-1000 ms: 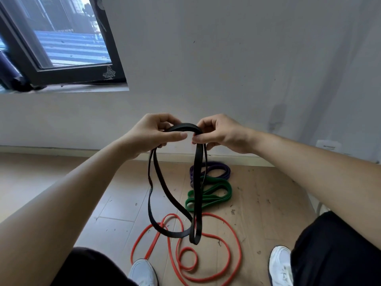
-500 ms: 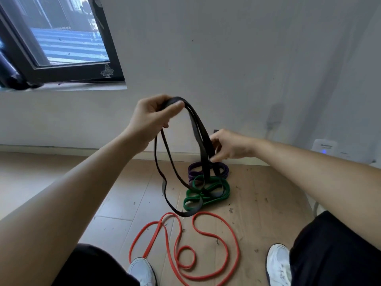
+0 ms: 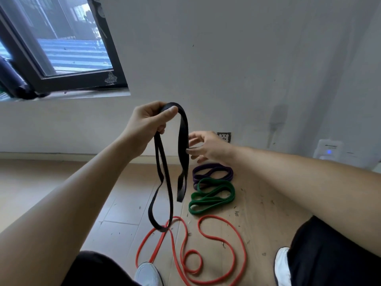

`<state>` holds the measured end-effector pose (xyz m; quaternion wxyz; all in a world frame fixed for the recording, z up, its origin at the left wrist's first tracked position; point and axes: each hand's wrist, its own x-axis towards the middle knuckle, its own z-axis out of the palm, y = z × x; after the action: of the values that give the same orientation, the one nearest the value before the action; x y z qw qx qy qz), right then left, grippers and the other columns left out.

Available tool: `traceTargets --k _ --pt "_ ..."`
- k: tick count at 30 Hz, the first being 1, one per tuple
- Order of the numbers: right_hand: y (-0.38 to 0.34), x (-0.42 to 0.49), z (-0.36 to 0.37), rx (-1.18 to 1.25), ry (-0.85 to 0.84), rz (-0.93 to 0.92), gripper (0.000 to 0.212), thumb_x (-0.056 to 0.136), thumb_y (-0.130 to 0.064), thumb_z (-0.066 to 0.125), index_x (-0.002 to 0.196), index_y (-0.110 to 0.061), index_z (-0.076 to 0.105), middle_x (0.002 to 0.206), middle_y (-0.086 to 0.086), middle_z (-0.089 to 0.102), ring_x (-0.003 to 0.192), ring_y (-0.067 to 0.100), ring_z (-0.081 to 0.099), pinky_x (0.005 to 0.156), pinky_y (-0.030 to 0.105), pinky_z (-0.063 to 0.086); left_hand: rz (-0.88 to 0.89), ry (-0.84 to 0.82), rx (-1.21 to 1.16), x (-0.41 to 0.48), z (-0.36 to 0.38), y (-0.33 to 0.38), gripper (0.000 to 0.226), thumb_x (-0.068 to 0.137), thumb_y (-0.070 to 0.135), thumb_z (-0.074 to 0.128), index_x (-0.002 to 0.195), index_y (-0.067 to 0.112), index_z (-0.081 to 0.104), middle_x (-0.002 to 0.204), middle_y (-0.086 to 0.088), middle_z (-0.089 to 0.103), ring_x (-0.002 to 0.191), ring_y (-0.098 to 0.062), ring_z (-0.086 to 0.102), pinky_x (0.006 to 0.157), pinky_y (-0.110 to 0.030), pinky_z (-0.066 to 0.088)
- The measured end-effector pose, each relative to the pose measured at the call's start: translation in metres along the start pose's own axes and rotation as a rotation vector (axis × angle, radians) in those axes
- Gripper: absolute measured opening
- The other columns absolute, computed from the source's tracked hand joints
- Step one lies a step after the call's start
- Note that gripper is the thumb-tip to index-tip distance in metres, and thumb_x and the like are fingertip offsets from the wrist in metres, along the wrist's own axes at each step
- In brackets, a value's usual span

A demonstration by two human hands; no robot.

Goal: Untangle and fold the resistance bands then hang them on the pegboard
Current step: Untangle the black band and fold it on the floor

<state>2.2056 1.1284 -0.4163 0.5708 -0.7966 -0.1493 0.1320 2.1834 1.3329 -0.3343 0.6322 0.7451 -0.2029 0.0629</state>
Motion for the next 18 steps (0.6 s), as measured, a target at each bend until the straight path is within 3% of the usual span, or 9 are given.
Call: traceTargets --k 2,6,9,12,16,18 --pt "-0.005 0.001 0.001 0.008 -0.016 0.01 0.027 0.093 -0.017 0.073 0.117 -0.007 0.066 0.112 0.012 0.07 0.085 0.02 0.069 0.072 0.03 0.061 0.001 0.042 -0.029 0.0 -0.004 0.001 0.018 0.09 0.026 0.072 0.094 0.008 0.07 0.065 0.007 0.046 0.056 -0.01 0.039 0.057 -0.023 0.037" --pt "-0.006 0.003 -0.002 0.004 -0.138 0.102 0.031 0.096 -0.024 0.069 0.117 -0.002 0.063 0.109 0.013 0.071 0.089 0.021 0.072 0.076 0.032 0.06 -0.006 0.109 -0.042 0.0 -0.014 0.0 0.012 0.093 0.024 0.068 0.092 0.012 0.071 0.062 0.011 0.047 0.055 -0.01 0.039 0.058 -0.023 0.038" --pt "-0.006 0.003 -0.006 0.052 -0.218 0.157 0.028 0.098 -0.018 0.066 0.122 -0.005 0.062 0.104 0.007 0.069 0.081 0.019 0.071 0.07 0.029 0.059 -0.012 0.165 -0.054 0.0 -0.02 -0.002 0.012 0.093 0.027 0.069 0.089 0.016 0.071 0.06 0.011 0.045 0.056 -0.01 0.039 0.058 -0.023 0.039" --pt "-0.006 0.0 -0.01 0.046 -0.318 0.203 0.013 0.099 -0.008 0.062 0.112 -0.01 0.064 0.096 0.004 0.071 0.08 0.018 0.071 0.069 0.028 0.059 -0.016 0.223 -0.098 0.0 -0.026 -0.002 0.015 0.09 0.03 0.071 0.09 0.015 0.071 0.062 0.007 0.042 0.056 -0.011 0.039 0.058 -0.023 0.039" --pt "-0.001 -0.007 -0.012 0.026 -0.453 0.331 0.012 0.1 -0.005 0.059 0.108 -0.011 0.065 0.101 0.008 0.072 0.089 0.024 0.073 0.068 0.029 0.061 -0.028 0.282 -0.125 0.002 -0.03 -0.003 0.014 0.095 0.027 0.069 0.094 0.013 0.069 0.063 0.008 0.043 0.055 -0.01 0.039 0.058 -0.022 0.039" --pt "0.001 -0.01 -0.015 0.05 -0.46 0.391 0.011 0.101 -0.006 0.057 0.108 -0.009 0.064 0.103 0.01 0.074 0.096 0.031 0.073 0.076 0.036 0.063 -0.032 0.282 -0.117 0.002 -0.029 -0.004 0.013 0.094 0.027 0.07 0.093 0.014 0.069 0.063 0.008 0.044 0.056 -0.01 0.04 0.058 -0.022 0.04"
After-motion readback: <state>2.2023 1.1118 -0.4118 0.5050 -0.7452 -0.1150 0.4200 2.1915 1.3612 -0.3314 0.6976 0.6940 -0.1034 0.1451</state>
